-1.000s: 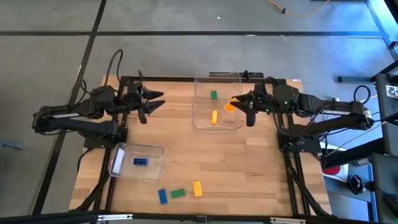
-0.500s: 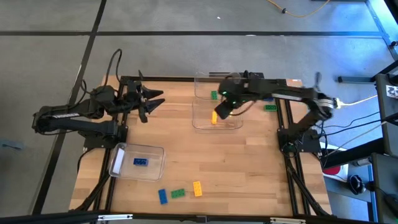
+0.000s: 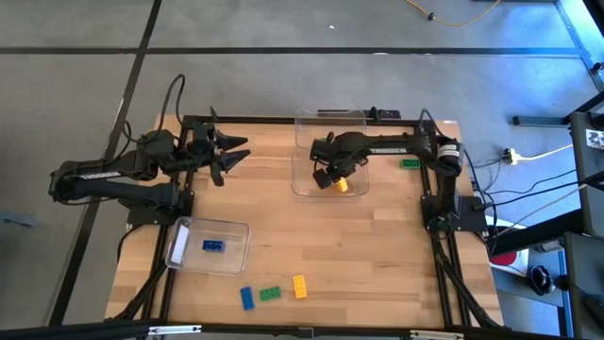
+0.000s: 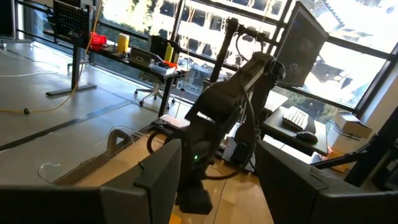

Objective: Sort & place blocks by color
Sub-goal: Put the top yellow game piece into the center transparent bin, then put the yellow game piece into the center transparent bin

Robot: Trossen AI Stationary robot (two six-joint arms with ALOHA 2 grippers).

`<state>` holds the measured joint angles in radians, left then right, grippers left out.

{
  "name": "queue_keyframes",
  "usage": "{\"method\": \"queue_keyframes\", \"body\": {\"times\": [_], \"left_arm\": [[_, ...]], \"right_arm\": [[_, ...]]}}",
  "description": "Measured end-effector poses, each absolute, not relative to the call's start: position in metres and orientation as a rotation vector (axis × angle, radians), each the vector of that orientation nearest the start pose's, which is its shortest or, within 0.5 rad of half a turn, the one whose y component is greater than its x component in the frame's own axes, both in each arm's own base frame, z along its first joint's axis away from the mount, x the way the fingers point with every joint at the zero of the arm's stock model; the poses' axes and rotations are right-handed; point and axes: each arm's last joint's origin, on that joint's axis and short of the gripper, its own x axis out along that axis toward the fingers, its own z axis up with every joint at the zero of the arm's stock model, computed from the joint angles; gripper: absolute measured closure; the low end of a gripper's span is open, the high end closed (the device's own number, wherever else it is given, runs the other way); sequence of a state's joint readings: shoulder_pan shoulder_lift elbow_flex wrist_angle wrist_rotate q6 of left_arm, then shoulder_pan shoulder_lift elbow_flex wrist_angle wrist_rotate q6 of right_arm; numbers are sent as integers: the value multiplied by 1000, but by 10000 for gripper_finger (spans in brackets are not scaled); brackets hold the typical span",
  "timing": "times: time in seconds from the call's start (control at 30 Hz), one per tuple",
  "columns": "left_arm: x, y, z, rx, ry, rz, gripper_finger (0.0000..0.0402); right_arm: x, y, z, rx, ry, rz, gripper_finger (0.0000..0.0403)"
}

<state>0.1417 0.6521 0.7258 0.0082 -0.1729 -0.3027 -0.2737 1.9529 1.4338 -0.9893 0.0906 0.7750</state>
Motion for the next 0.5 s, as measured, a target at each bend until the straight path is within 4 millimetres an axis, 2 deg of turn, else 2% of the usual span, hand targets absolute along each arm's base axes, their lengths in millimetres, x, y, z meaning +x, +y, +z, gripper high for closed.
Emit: {"method": "queue_keyframes", "body": {"times": [0.1,0.27,0.5], "left_arm": [[144,26,349,-301,-129,299,205],[144,25,349,-288,-127,298,205],[144,25,349,-276,-125,299,205]], "right_arm": [[355,-102,176,787,1319,-894,309],[360,-104,175,827,1261,-910,303],[361,-104,175,828,1248,-906,201]]}}
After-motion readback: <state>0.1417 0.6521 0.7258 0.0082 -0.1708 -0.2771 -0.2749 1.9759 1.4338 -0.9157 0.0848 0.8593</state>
